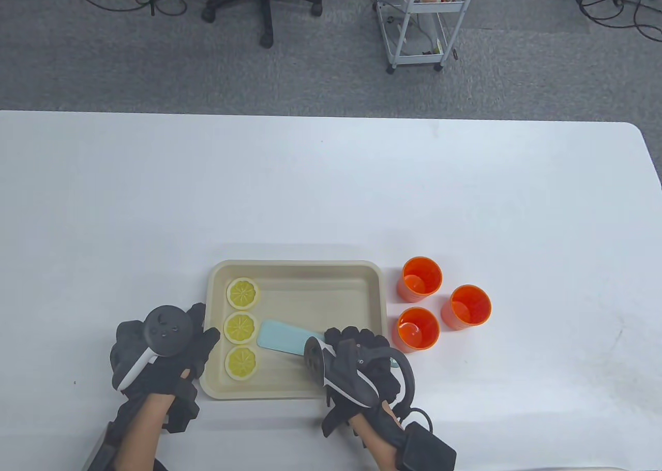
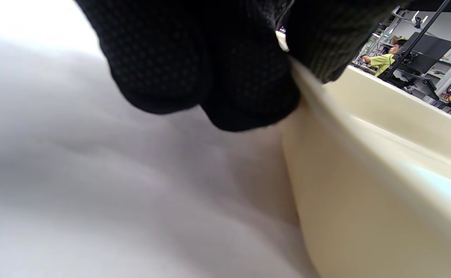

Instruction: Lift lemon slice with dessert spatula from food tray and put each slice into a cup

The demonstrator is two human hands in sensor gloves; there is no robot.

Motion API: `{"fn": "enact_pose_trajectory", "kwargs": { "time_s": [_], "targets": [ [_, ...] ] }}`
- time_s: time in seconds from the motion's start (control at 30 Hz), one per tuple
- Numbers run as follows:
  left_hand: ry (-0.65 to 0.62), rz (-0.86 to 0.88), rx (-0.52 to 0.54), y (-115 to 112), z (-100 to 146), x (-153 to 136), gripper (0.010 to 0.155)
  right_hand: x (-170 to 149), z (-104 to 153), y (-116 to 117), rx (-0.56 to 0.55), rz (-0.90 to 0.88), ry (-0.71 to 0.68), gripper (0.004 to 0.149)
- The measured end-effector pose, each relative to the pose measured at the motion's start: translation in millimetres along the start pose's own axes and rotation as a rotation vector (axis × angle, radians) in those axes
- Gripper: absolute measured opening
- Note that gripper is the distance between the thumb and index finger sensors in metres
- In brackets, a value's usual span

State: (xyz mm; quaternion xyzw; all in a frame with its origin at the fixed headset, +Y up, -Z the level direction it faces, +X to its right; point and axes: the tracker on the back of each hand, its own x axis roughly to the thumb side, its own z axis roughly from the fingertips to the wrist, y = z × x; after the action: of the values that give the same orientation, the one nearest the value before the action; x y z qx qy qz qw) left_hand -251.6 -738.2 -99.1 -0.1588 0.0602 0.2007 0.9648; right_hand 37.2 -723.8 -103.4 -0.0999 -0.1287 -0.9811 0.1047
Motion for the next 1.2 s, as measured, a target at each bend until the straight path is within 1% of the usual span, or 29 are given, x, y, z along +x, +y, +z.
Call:
{"fn": "enact_pose_trajectory", "kwargs": {
  "time_s": [0.2,0.37,0.43,0.6,0.7,0.83,0.93,1.1,1.2],
  "targets": [
    [0.001,-0.007,0.002,-0.2,0.0,0.5,0.069,5.3,-4.2,3.6,-0.004,-0.016,-0.020,0.056],
    [0.002,-0.015,0.003,-0.3,-0.1,0.9,0.069,6.7,-6.6,4.8,-0.007,-0.064,-0.055,0.057],
    [0.002,-0.016,0.003,-0.3,-0.1,1.0,0.069,8.3,-6.9,4.3,-0.028,-0.079,-0.068,0.056],
    [-0.001,-0.012,0.001,-0.5,-0.4,1.0,0.069,18.2,-9.1,4.1,-0.066,-0.046,-0.103,0.057],
    [-0.003,-0.013,0.000,-0.5,-0.7,0.9,0.069,25.3,-10.1,2.8,-0.108,-0.026,-0.115,0.056],
    [-0.003,-0.012,0.001,-0.7,-0.6,0.8,0.069,35.7,-12.4,3.8,-0.104,-0.031,-0.152,0.057],
    [-0.005,-0.015,-0.001,-0.6,-1.0,0.8,0.069,41.2,-10.3,4.6,-0.129,-0.023,-0.176,0.057],
    [-0.006,-0.009,-0.002,-0.9,-0.9,0.5,0.069,37.6,-9.2,3.9,-0.143,-0.047,-0.173,0.057],
    [-0.007,-0.011,-0.002,-1.0,-1.0,0.5,0.069,31.7,-5.4,-0.6,-0.180,-0.054,-0.155,0.056]
  ]
}}
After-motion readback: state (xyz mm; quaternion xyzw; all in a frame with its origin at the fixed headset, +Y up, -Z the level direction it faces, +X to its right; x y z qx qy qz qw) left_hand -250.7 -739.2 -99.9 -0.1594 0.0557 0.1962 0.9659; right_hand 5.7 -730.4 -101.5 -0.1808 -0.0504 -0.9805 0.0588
